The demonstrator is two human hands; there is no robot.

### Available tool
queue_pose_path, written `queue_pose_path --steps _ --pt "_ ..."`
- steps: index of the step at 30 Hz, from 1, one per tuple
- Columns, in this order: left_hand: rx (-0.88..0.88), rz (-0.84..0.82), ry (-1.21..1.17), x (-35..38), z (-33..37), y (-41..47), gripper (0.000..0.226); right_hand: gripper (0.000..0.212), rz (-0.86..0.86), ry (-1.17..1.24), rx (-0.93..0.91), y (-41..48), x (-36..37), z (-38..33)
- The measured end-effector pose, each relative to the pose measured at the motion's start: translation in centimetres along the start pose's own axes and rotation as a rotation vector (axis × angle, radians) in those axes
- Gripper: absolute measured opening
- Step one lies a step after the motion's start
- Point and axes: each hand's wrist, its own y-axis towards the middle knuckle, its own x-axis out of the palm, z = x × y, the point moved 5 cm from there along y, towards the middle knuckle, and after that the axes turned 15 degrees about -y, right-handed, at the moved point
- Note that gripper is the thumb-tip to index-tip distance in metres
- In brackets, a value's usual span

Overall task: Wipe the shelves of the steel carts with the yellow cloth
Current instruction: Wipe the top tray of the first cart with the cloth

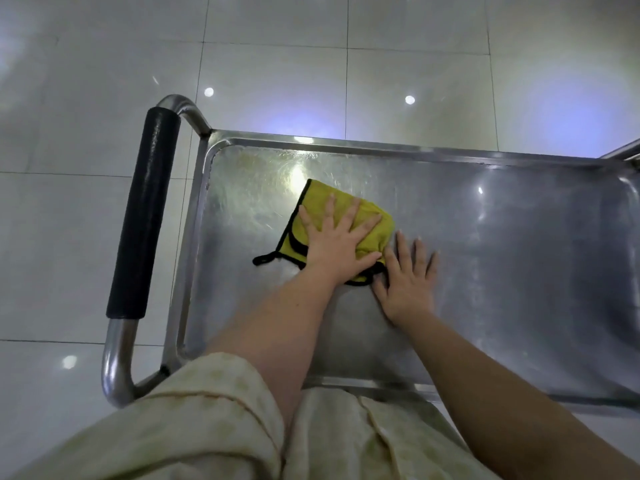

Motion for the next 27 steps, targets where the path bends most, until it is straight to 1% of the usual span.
queue_pose_path --steps 2,3,4,7,9,12,15,17,19,23,25,27 --pt "0.019 0.016 -0.005 -0.7 -2.0 -0.1 0.075 0.072 0.009 -0.012 0.006 0.0 0.1 0.2" --pt "-0.014 0.035 -0.011 -1.2 -3.9 -0.3 0.077 0.071 0.002 -0.022 0.012 0.1 0.3 0.3" --pt "-0.088 0.066 -0.03 -2.0 -6.4 -0.7 0.078 0.07 -0.006 -0.034 0.015 0.1 0.6 0.4" --pt "-0.381 0.172 -0.115 -4.5 -14.9 -2.5 0.081 0.07 -0.023 -0.063 0.011 0.3 1.1 0.3" --pt "-0.454 0.178 -0.139 -5.5 -17.9 -3.3 0.082 0.07 -0.032 -0.058 0.018 0.4 1.0 0.2" --pt "-0.489 0.168 -0.123 -5.5 -17.9 -2.6 0.087 0.069 -0.04 -0.05 0.017 0.4 0.9 -0.1" --pt "-0.527 0.185 -0.163 -5.7 -16.2 0.7 0.089 0.068 -0.034 -0.065 0.014 0.4 0.8 0.0" --pt "-0.491 0.153 -0.185 -5.7 -13.7 4.0 0.087 0.068 -0.022 -0.075 0.006 0.4 0.8 0.0" --pt "-0.408 0.106 -0.178 -5.2 -9.8 6.6 0.085 0.067 -0.021 -0.084 0.001 0.5 0.7 -0.1" --pt "-0.142 -0.019 -0.086 -2.8 -1.2 7.8 0.082 0.069 -0.01 -0.082 0.017 0.6 0.6 -0.3" --pt "-0.069 -0.073 -0.069 -2.2 0.4 7.5 0.082 0.068 0.014 -0.083 0.008 0.6 0.6 -0.3" --pt "-0.078 -0.085 -0.095 -2.8 -0.6 7.2 0.085 0.067 0.026 -0.094 0.007 0.7 0.6 -0.3"
